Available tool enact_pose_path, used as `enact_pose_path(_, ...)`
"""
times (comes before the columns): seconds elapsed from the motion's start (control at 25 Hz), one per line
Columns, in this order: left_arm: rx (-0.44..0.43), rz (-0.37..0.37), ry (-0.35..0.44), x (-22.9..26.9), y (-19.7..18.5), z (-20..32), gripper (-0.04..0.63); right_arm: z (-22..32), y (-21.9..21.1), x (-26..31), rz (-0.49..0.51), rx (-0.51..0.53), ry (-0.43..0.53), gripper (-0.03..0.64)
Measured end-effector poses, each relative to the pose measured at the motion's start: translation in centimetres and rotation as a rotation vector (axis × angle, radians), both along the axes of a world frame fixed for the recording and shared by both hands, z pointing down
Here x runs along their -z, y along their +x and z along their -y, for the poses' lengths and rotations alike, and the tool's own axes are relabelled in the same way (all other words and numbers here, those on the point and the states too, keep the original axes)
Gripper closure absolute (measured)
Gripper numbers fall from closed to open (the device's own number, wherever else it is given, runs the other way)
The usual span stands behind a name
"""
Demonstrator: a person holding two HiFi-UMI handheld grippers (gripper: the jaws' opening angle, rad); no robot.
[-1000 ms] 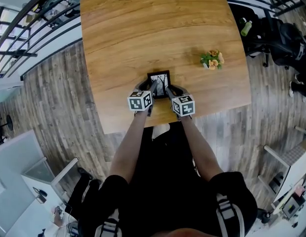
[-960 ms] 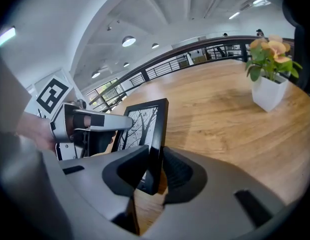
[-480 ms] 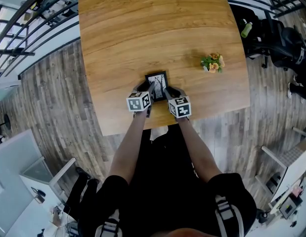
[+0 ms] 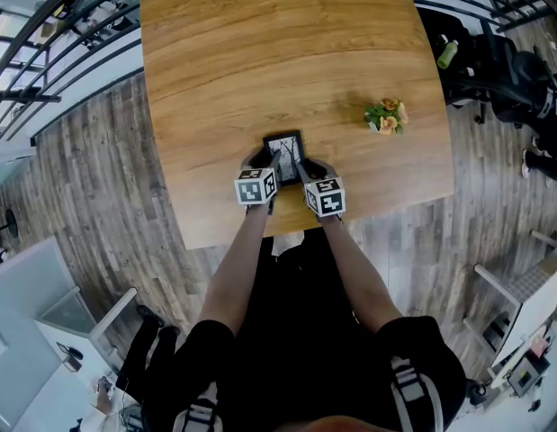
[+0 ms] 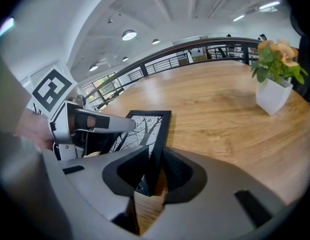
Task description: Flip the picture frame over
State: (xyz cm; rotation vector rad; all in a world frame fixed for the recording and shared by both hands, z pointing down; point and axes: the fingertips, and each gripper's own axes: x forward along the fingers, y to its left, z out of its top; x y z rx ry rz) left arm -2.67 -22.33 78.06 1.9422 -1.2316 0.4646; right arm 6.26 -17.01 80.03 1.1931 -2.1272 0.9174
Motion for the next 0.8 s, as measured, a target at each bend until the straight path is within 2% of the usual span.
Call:
enact_pose_path(0.08,-0.009,0.030,0.004,-0.1,-0.1,0.0,0.411,0.0,0.0,0.0,-0.001,0.001,0.001,0.517)
enact_pose_path(0.24,-0.058,0.153,0.030,-0.3,-0.3,0.0,0.399,0.0,-0.3,0.0,-0.010,0.008,0.004,0.520)
enact_pose_path(0.52,-0.058,0.161,0.042,-0.3,-0.3,0.2,0.399,0.0,-0.3,0.0,0.020,0.015,-0.012,0.517)
enact_pose_path(0.68,-0.037,0.202,0.063,0.1,-1.1,0.3,0.400,0.0,-0.5,0.1,0.081,0.038,-0.028,0.465)
enact_pose_path(0.8,-0.027,0.201,0.081,0.9,-1.2,0.2,0.400,0.2,0.1,0.8,0.082,0.041,-0.016,0.463)
